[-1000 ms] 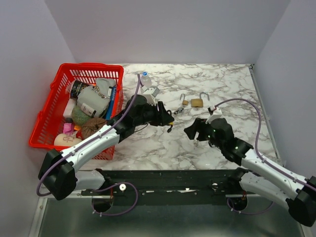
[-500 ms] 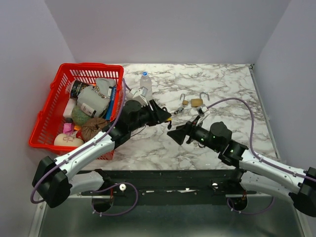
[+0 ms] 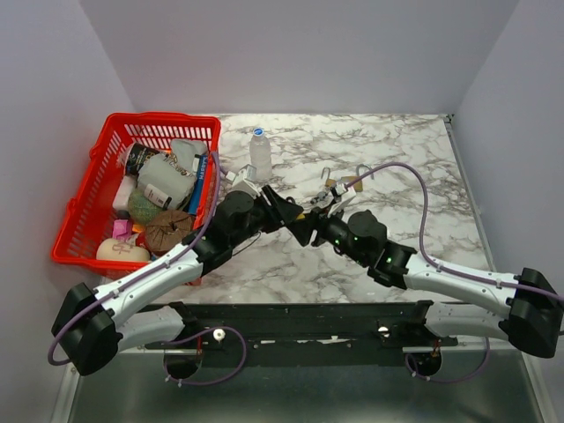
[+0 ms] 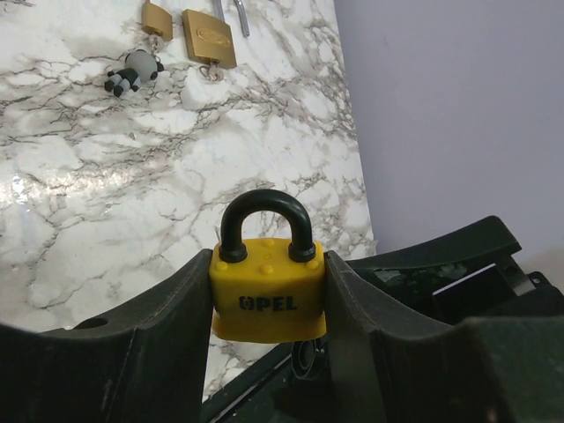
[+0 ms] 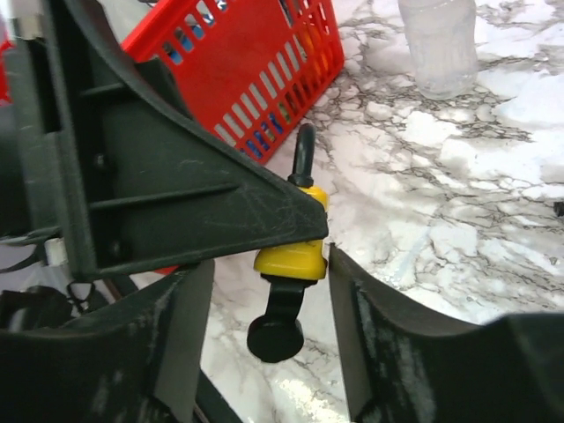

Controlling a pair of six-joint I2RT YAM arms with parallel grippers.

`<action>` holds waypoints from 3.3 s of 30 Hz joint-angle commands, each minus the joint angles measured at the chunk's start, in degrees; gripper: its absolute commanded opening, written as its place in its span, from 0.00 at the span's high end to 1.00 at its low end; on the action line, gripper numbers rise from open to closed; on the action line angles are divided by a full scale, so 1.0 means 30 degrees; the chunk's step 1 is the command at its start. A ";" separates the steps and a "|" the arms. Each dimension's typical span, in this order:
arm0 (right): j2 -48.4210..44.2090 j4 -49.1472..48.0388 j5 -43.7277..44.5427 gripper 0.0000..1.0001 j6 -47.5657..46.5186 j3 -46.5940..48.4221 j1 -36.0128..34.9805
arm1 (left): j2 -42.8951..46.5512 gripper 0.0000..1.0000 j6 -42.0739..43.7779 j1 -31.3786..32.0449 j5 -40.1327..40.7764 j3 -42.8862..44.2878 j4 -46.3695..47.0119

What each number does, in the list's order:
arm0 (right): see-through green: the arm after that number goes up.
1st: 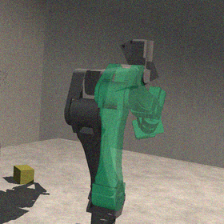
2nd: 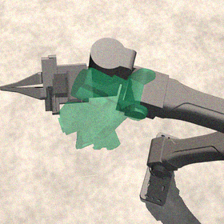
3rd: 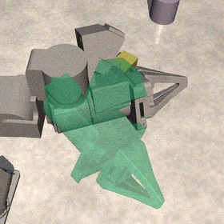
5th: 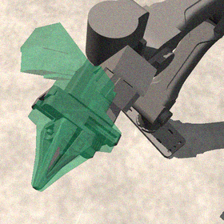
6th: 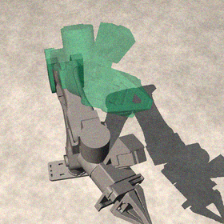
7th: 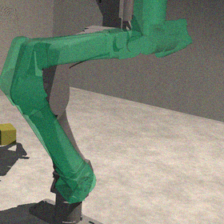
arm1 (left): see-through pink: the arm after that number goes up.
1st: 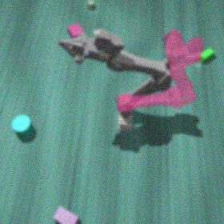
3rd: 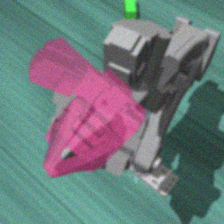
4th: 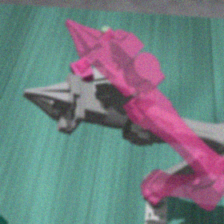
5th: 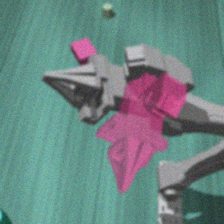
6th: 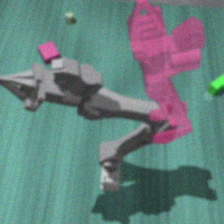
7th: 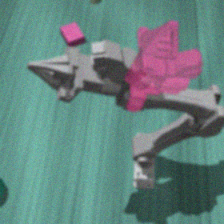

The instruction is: Unlock with the key

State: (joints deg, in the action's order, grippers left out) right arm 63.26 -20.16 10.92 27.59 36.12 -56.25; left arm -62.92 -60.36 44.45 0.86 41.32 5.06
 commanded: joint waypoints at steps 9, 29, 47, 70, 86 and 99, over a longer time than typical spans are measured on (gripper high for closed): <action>0.1471 -0.1925 0.3565 0.99 -0.2074 0.0879 -0.0557 | 0.0815 0.97 -0.0683 0.0976 0.0943 -0.0094 0.1248; 0.1089 -0.0280 0.5677 0.99 -1.1072 0.0793 -0.0849 | -0.2962 0.12 0.3245 0.0946 0.0798 0.5240 -0.6638; 0.1998 -0.1423 0.6527 0.99 -1.3710 0.0031 -0.1875 | -0.4809 0.19 0.0989 0.1005 0.0531 0.4713 -0.3943; 0.0302 -0.0166 0.4022 0.32 -1.0111 -0.0787 -0.1468 | -0.4665 1.00 0.2510 0.0392 -0.2131 0.3720 -0.2187; -0.5150 0.1180 -0.6896 0.25 -0.3780 -0.3074 0.4890 | -0.2641 1.00 0.5381 -0.2247 -0.6732 0.1577 0.1830; -0.0408 0.2623 -1.0666 0.16 -0.0002 -0.2694 1.5050 | -0.7324 0.11 1.3667 0.0885 -0.4601 0.5558 -0.4257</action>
State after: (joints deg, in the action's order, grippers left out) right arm 57.10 -13.04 -12.86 23.42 26.65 -17.61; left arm -79.35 -30.72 42.63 -17.10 52.71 0.58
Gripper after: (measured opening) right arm 0.842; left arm 0.851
